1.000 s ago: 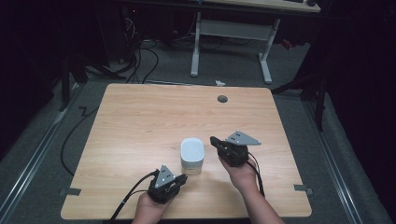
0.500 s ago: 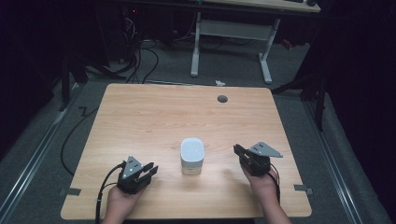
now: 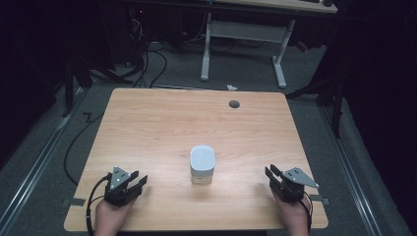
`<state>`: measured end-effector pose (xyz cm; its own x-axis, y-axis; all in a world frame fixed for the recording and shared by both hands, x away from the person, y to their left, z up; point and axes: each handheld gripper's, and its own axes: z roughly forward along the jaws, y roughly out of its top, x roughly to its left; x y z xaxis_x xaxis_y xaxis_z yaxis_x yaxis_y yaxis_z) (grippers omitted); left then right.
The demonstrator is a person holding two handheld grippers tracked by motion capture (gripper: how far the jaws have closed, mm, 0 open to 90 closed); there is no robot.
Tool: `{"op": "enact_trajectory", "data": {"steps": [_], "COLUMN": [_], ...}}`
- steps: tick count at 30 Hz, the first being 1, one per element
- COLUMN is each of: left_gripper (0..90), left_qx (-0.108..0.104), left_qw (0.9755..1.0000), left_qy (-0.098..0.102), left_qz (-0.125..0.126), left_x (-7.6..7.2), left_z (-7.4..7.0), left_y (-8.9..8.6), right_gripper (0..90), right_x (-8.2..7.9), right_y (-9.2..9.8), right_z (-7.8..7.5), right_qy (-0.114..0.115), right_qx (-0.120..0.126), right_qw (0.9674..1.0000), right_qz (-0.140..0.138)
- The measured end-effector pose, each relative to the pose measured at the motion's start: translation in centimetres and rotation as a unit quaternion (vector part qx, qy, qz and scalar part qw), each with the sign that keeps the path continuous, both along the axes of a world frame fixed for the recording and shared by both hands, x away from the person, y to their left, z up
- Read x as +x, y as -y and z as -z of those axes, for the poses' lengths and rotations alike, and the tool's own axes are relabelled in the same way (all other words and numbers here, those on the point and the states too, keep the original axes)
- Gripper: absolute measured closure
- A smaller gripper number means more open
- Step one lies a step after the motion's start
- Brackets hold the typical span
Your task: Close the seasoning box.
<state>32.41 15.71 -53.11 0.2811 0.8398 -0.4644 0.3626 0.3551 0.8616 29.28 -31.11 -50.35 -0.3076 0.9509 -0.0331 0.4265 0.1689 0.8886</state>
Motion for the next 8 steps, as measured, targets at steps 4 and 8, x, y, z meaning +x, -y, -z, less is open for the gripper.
{"op": "enact_trajectory", "data": {"steps": [4, 8], "left_gripper": [57.7, 58.0], "left_qx": [-0.003, 0.005], "left_qw": [1.0000, 1.0000], "left_qy": [0.002, 0.003], "left_qz": [-0.005, 0.006], "left_x": [-0.24, -0.12], "left_z": [-0.08, -0.07], "left_y": [0.20, 0.72], "right_gripper": [70.9, 70.8], "right_x": [0.37, 0.19], "right_y": [-0.04, 0.20], "right_z": [0.23, 0.16], "right_qy": [-0.008, -0.008], "right_qx": [0.010, 0.005], "right_qw": [0.9999, 0.9999], "right_qz": [-0.004, -0.004]}}
